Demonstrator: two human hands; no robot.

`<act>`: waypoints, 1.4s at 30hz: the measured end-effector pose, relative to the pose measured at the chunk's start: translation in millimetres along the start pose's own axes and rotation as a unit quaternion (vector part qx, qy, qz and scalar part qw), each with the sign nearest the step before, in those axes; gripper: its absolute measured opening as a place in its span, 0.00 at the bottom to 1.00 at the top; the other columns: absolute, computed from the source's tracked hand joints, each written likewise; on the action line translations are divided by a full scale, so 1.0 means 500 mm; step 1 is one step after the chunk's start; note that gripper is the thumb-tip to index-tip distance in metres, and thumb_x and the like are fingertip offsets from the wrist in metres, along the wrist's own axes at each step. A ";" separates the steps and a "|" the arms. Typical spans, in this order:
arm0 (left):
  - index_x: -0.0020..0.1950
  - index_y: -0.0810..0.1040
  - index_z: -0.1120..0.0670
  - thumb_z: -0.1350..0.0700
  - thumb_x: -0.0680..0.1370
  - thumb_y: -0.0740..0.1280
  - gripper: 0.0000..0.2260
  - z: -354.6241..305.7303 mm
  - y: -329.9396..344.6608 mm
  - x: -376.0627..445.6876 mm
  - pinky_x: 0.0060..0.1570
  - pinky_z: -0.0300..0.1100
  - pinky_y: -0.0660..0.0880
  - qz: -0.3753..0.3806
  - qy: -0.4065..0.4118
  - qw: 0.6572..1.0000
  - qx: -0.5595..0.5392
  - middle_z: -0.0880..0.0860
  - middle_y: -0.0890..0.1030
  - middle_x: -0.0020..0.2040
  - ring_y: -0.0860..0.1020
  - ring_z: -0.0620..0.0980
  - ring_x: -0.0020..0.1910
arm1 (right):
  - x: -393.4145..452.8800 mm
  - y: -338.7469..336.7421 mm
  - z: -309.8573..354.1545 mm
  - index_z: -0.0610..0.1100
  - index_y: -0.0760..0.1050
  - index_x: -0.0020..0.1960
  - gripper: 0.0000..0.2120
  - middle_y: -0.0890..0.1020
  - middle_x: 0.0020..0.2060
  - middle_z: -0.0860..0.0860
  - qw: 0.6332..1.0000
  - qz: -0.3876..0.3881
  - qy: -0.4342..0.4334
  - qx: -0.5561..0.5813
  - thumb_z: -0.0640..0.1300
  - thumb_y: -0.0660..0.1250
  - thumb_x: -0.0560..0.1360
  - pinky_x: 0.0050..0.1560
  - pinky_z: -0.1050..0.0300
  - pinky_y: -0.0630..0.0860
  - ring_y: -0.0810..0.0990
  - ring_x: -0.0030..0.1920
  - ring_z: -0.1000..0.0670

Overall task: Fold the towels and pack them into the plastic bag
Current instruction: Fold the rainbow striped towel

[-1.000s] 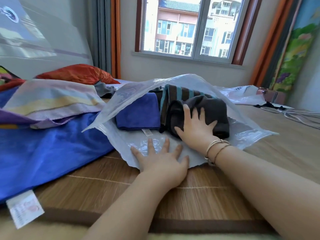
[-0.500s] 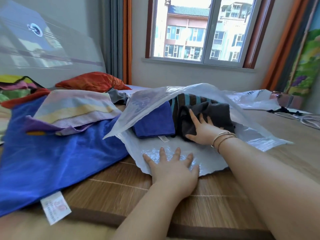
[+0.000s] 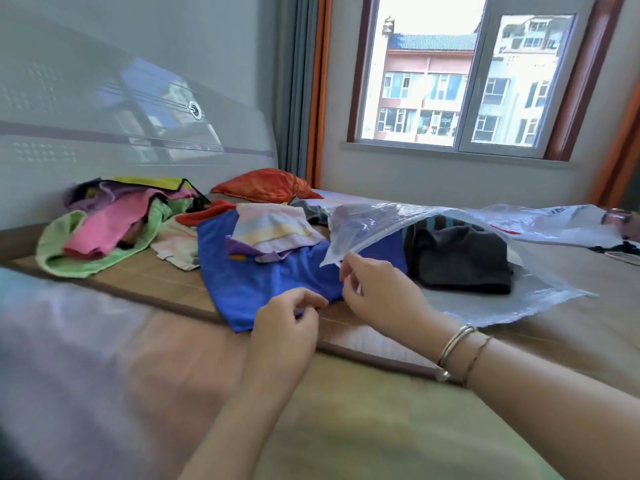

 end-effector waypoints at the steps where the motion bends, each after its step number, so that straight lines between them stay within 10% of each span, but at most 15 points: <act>1: 0.44 0.82 0.48 0.63 0.76 0.61 0.14 0.018 -0.035 0.002 0.36 0.30 0.67 -0.020 -0.020 1.000 -0.006 0.40 0.80 0.37 0.78 0.38 0.41 | 0.009 0.023 0.039 0.45 0.72 0.49 0.04 0.77 0.40 0.52 1.000 0.003 -0.018 0.024 0.43 0.60 0.76 0.42 0.50 0.74 0.76 0.40 0.46; 8: 0.53 0.80 0.50 0.65 0.76 0.60 0.15 0.119 -0.137 0.017 0.46 0.35 0.69 -0.019 -0.107 0.994 0.023 0.45 0.81 0.52 0.77 0.44 0.52 | 0.146 0.208 0.129 0.45 0.73 0.62 0.16 0.73 0.61 0.47 0.991 0.017 0.006 0.131 0.37 0.62 0.74 0.58 0.48 0.72 0.74 0.58 0.44; 14: 0.55 0.79 0.49 0.64 0.78 0.59 0.15 0.151 -0.166 0.052 0.41 0.32 0.70 0.007 -0.117 0.993 0.000 0.46 0.80 0.53 0.78 0.41 0.48 | 0.245 0.303 0.116 0.50 0.76 0.64 0.17 0.56 0.77 0.49 0.994 0.101 0.037 0.011 0.45 0.60 0.77 0.73 0.41 0.51 0.45 0.78 0.45; 19: 0.60 0.78 0.52 0.65 0.78 0.60 0.16 0.159 -0.171 0.055 0.53 0.33 0.67 -0.009 -0.124 0.992 -0.001 0.46 0.79 0.55 0.76 0.42 0.57 | 0.260 0.302 0.130 0.44 0.76 0.47 0.07 0.75 0.59 0.47 0.994 0.049 0.024 0.090 0.41 0.58 0.77 0.65 0.46 0.64 0.71 0.62 0.44; 24: 0.73 0.66 0.51 0.62 0.77 0.66 0.25 0.135 -0.170 0.039 0.61 0.43 0.71 -0.053 -0.110 0.992 0.012 0.49 0.72 0.69 0.74 0.50 0.64 | 0.156 0.188 0.142 0.42 0.77 0.47 0.10 0.74 0.47 0.50 0.951 -0.049 0.029 0.304 0.32 0.59 0.77 0.46 0.73 0.68 0.75 0.47 0.54; 32: 0.54 0.77 0.48 0.47 0.62 0.70 0.21 0.021 -0.128 -0.024 0.43 0.34 0.74 -0.074 0.014 0.994 -0.084 0.46 0.80 0.48 0.79 0.43 0.49 | -0.044 0.038 0.169 0.52 0.80 0.43 0.12 0.78 0.44 0.54 0.904 -0.089 -0.005 0.417 0.38 0.61 0.73 0.49 0.54 0.77 0.79 0.46 0.50; 36: 0.47 0.81 0.55 0.65 0.72 0.66 0.08 -0.025 -0.112 -0.046 0.36 0.35 0.76 -0.044 0.038 0.991 -0.118 0.51 0.84 0.40 0.82 0.47 0.41 | -0.099 -0.021 0.133 0.56 0.77 0.44 0.12 0.80 0.44 0.52 0.906 -0.145 0.005 0.398 0.38 0.64 0.71 0.44 0.59 0.75 0.79 0.44 0.52; 42: 0.48 0.78 0.56 0.64 0.78 0.61 0.07 -0.084 -0.097 -0.065 0.40 0.45 0.74 0.007 0.089 0.980 -0.176 0.58 0.80 0.40 0.77 0.50 0.38 | -0.098 -0.092 0.110 0.53 0.71 0.49 0.14 0.78 0.43 0.54 0.902 -0.151 0.003 0.405 0.39 0.70 0.69 0.41 0.66 0.73 0.77 0.41 0.57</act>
Point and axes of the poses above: each hand's wrist, its own x-axis towards the middle knuckle, its own y-axis out of the palm, z = x × y, the point moved 6 cm from there along x, towards the middle knuckle
